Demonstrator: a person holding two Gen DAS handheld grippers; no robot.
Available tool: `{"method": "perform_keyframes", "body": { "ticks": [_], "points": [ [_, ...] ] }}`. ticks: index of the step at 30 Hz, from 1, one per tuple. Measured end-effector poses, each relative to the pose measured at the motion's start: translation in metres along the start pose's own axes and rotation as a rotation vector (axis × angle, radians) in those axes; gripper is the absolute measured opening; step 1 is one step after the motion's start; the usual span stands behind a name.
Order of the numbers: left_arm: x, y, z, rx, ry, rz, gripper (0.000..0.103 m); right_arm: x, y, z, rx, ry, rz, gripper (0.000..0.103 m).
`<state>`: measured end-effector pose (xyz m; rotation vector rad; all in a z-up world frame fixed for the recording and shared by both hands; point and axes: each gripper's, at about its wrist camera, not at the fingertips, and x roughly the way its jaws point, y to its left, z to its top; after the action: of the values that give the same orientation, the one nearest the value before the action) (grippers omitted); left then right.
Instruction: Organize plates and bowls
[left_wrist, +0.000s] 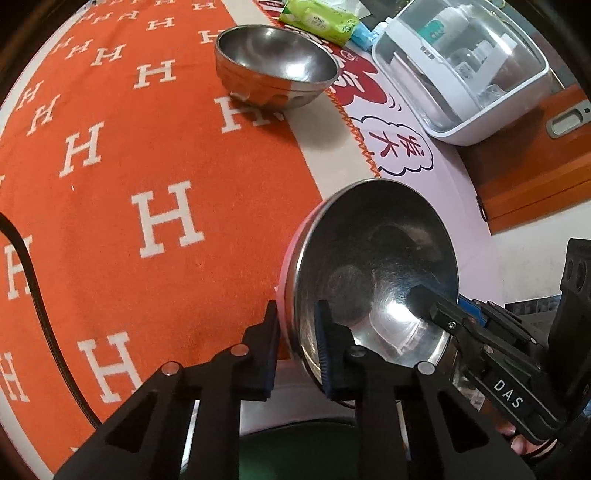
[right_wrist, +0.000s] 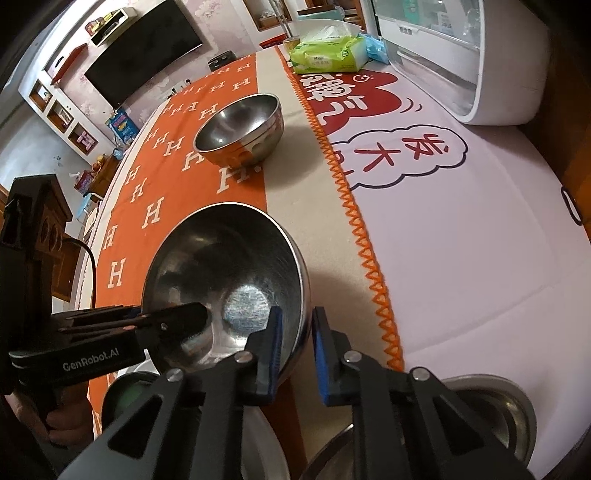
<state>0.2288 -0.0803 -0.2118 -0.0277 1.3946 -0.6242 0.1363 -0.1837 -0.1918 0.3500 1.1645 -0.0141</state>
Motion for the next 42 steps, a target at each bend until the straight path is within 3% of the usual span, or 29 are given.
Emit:
{"method": "perform_keyframes", "body": {
  "ticks": [12,22,42],
  "points": [
    [-0.029,-0.001,-0.013,-0.024,-0.067,-0.084,0.015,-0.031,0.006,-0.005,-0.004,-0.09,-0.024,0.01],
    [-0.058,-0.01,-0.028,-0.003,-0.095,-0.112,0.015,-0.063,0.014,-0.015,-0.013,-0.188,-0.025,0.009],
    [-0.078,-0.061,-0.063,0.105,-0.119,-0.107,0.015,-0.109,-0.01,-0.052,0.036,-0.301,-0.017,0.008]
  ]
}}
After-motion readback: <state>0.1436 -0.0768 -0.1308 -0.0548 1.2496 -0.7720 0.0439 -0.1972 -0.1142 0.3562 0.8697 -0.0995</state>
